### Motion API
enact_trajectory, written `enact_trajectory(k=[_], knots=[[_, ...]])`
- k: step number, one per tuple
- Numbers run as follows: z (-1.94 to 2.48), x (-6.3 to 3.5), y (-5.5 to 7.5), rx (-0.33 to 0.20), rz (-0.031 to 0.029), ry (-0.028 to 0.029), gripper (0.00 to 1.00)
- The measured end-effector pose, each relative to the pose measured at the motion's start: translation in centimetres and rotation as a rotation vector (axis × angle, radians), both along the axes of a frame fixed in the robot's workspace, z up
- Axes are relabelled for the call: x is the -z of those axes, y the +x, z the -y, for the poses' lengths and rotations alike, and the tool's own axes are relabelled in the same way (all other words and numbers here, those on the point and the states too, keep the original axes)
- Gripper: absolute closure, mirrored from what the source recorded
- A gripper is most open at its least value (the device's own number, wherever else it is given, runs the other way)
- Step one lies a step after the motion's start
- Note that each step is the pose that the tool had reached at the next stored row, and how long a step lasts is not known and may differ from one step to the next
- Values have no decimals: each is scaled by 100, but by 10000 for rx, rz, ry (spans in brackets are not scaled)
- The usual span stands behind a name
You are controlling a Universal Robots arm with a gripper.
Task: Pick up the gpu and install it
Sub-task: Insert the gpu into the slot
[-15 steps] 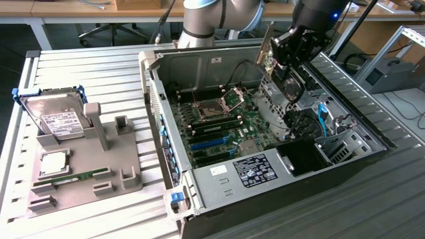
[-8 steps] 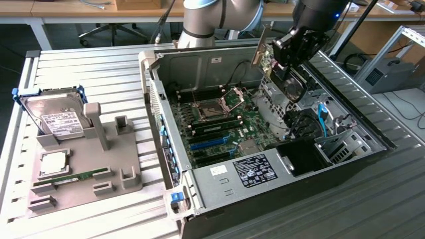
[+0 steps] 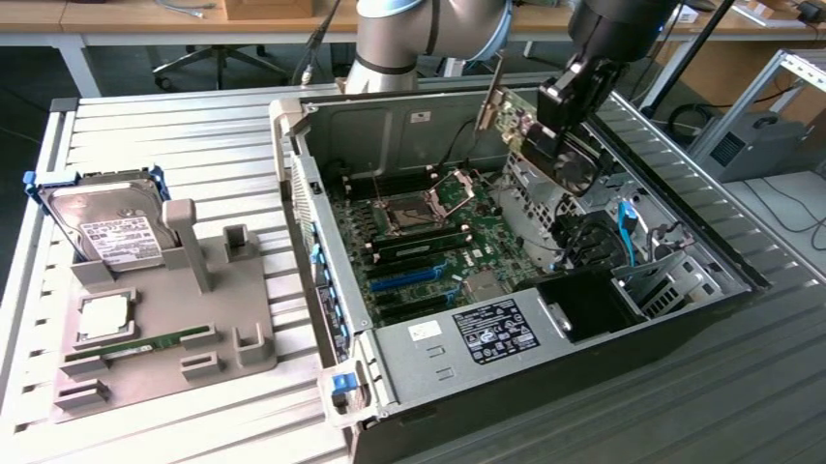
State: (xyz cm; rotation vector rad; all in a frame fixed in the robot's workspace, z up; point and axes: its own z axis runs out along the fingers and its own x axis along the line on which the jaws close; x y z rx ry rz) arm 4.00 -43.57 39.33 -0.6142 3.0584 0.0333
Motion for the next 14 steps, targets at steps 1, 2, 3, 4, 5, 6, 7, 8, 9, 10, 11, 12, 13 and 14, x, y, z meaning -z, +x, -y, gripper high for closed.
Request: enact_trajectory(k=[1, 2, 3, 4, 5, 6, 7, 8, 9, 10, 11, 12, 13, 14], knots=[[0, 0, 0, -207, 0, 0, 73], [0, 1, 0, -405, 0, 0, 73], [0, 1, 0, -588, 0, -1, 73], [0, 1, 0, -806, 0, 0, 73], [0, 2, 0, -959, 0, 0, 73], [0, 2, 0, -1150, 0, 0, 73], [0, 3, 0, -1380, 0, 0, 73], [0, 4, 0, -1755, 0, 0, 73], [0, 4, 0, -2007, 0, -1, 73], [0, 5, 0, -2185, 0, -1, 73], [0, 5, 0, -2430, -1, 0, 73], [0, 6, 0, -2612, 0, 0, 73], [0, 6, 0, -2867, 0, 0, 73], [0, 7, 0, -3068, 0, 0, 73]])
